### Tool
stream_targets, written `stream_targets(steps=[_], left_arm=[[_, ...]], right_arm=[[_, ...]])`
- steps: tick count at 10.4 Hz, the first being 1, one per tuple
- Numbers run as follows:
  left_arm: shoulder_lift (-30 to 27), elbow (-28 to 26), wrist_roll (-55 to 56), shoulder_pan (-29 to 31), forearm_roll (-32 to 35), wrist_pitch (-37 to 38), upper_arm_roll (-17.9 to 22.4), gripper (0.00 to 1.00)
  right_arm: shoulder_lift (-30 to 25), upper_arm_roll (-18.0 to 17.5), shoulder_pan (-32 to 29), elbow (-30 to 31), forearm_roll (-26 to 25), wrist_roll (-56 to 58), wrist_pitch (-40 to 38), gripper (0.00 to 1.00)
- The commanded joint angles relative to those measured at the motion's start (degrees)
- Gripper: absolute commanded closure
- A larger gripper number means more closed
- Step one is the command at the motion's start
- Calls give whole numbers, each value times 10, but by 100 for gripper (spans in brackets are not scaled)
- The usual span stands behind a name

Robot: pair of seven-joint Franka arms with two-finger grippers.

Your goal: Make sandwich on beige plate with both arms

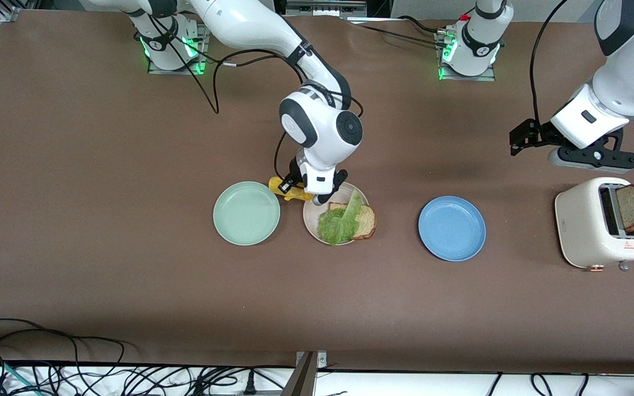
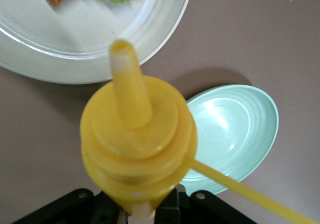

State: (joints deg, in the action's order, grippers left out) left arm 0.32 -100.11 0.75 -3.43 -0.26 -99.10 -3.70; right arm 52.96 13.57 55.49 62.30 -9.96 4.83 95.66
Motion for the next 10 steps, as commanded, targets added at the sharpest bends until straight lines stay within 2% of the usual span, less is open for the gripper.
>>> stream_targets(steps=[1,4,10], left_arm=[[6,13,-3,1,5,4,1,0],[5,14,-3,2,5,4,3,0],[4,31,0,7,10,21,5,0]], right_arm=[[15,15,8,-40,-6,39,-44,100],[38,21,8,-68,-7,83,-69,100],[42,28,7,-68,-9,142,-81,100]])
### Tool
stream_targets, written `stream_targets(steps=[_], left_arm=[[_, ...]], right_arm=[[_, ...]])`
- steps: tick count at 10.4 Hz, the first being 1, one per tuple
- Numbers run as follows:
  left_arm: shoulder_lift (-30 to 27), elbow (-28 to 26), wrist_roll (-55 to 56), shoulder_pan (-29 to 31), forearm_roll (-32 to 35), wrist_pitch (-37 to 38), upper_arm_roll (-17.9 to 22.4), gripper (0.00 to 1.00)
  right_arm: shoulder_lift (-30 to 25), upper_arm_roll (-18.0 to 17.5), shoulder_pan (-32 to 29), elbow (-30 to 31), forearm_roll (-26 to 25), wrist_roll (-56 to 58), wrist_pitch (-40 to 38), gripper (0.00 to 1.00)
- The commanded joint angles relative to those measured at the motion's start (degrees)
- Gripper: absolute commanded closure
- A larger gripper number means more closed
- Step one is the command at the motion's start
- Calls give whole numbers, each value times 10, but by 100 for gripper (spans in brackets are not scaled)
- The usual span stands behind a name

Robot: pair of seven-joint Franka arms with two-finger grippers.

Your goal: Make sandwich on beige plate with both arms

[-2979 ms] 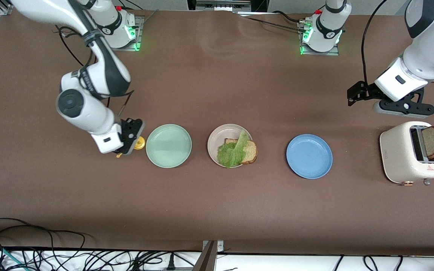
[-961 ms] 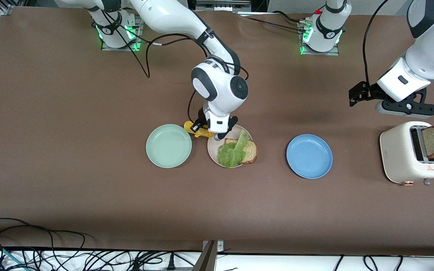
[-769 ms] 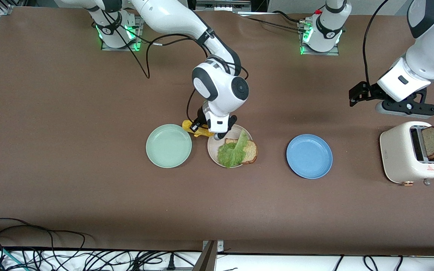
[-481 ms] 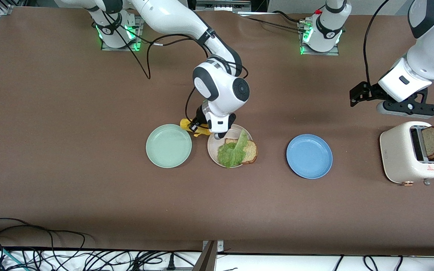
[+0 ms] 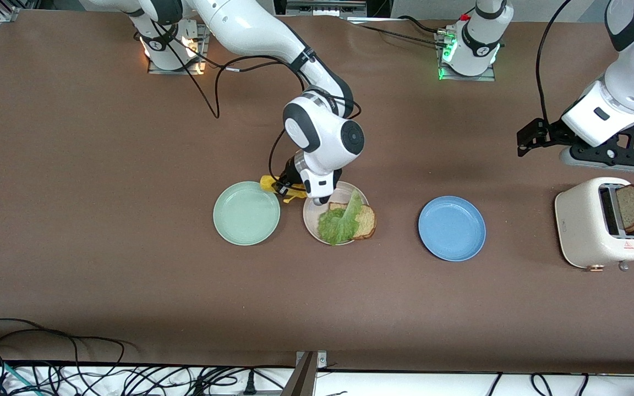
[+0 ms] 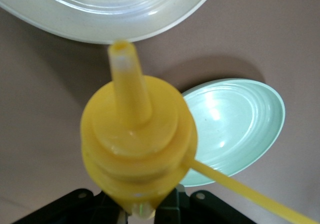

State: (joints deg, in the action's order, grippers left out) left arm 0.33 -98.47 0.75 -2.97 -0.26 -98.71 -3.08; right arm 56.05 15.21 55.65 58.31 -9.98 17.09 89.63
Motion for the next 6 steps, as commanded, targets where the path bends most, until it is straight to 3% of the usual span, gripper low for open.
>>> stream_targets(steps=[1,6], left_arm=[[4,23,0,3,10,25,-1,0],[2,34,0,30,11,42,9,0]], right_arm=[[7,10,2,-29,-8,19,-21,100],[-105,-5,-104,0,79,56,-12,100]])
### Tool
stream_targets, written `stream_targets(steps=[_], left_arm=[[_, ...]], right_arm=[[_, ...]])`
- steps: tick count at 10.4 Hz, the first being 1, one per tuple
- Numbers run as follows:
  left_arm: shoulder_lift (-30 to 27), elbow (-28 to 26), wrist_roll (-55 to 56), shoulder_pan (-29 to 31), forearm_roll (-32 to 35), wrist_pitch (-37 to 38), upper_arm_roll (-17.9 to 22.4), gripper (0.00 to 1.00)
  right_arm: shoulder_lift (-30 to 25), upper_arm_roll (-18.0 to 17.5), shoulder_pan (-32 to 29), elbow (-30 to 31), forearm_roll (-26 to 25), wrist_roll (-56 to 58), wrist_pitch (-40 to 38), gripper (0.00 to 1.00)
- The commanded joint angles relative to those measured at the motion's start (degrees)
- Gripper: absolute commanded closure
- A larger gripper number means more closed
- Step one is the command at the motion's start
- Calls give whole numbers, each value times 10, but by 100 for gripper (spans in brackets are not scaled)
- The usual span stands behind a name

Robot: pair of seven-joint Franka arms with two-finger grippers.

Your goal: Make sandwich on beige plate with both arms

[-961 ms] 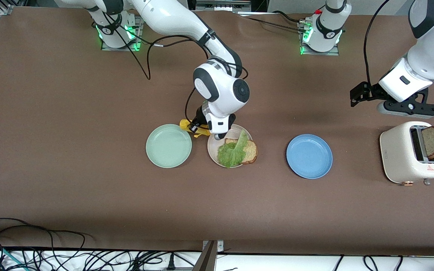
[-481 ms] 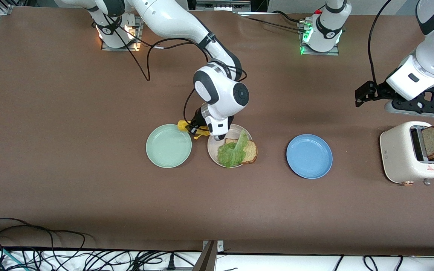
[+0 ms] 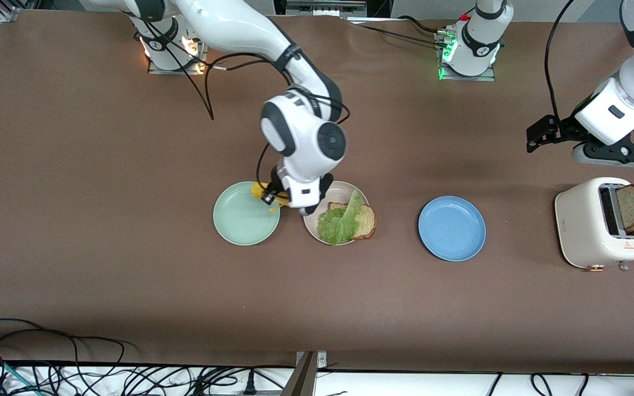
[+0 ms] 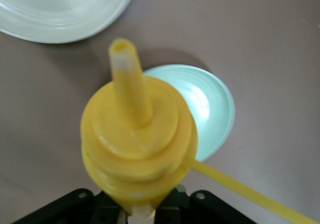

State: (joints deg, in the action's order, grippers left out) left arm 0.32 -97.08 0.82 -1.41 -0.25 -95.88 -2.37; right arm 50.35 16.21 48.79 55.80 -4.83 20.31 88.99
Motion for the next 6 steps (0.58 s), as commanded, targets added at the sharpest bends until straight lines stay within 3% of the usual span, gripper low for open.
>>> stream_targets(steps=[1,3,4,6], left_arm=[[4,24,1,22,10,14,2,0],[3,27,3,38,11,16,2,0],[3,29,0,54,10,16,2,0],[29,34,1,78,4,16,3,0]], right_arm=[[-87,-26,-64,61,50,24,0,100],[-177,-67,-139,169,76,73,65,100],[-210,-71,-164,212,79,106,89,100],[-233,-95,-218,244,118,156,109,100]])
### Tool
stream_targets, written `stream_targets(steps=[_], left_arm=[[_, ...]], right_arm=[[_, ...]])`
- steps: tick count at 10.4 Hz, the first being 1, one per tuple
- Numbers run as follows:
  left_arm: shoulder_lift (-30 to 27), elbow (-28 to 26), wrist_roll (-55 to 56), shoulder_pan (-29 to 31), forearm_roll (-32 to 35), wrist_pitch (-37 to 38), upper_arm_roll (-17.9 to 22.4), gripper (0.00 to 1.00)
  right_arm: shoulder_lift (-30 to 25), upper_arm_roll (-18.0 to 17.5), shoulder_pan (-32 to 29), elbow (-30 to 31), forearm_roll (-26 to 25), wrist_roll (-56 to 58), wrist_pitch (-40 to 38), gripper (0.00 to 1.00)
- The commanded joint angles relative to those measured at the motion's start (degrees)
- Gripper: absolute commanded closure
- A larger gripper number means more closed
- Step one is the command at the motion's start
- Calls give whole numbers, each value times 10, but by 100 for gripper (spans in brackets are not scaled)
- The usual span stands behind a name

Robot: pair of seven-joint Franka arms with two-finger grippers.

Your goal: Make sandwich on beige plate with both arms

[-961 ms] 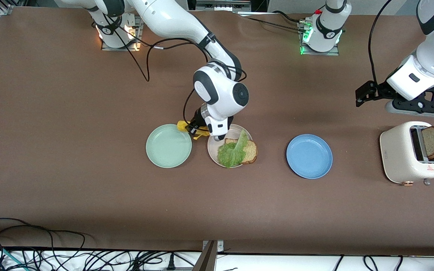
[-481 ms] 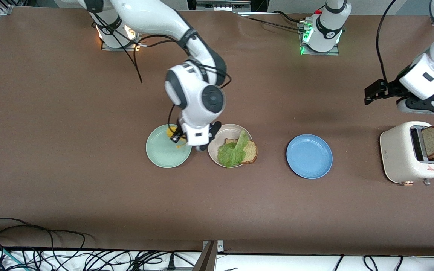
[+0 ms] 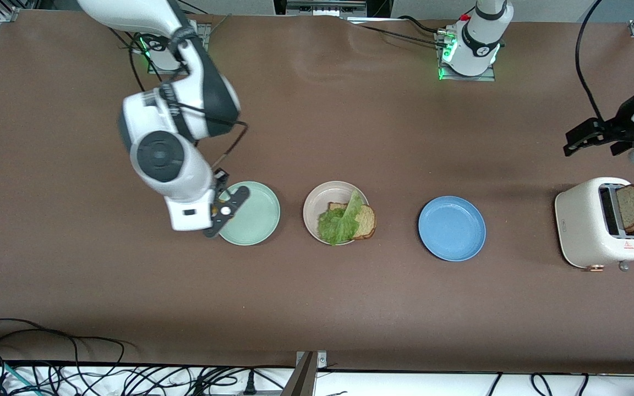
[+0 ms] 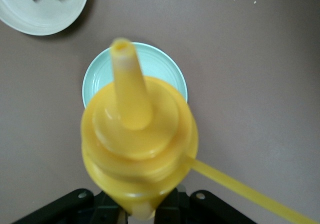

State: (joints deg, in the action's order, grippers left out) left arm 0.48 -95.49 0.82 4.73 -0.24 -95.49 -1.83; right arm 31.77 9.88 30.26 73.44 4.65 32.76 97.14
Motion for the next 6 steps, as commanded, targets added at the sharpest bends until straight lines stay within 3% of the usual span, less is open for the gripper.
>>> stream_targets(steps=[1,4,6], left_arm=[[36,18,-4,36,8,11,-4,0],[86,21,-7,118,4,6,-1,0],[128,30,-53,134,16,-32,1,0]], right_arm=[[-52,-47,-64,72,25,67,36,100],[-116,-92,-151,205,32,177,160,100],[-131,-117,-189,273,56,228,231,100]])
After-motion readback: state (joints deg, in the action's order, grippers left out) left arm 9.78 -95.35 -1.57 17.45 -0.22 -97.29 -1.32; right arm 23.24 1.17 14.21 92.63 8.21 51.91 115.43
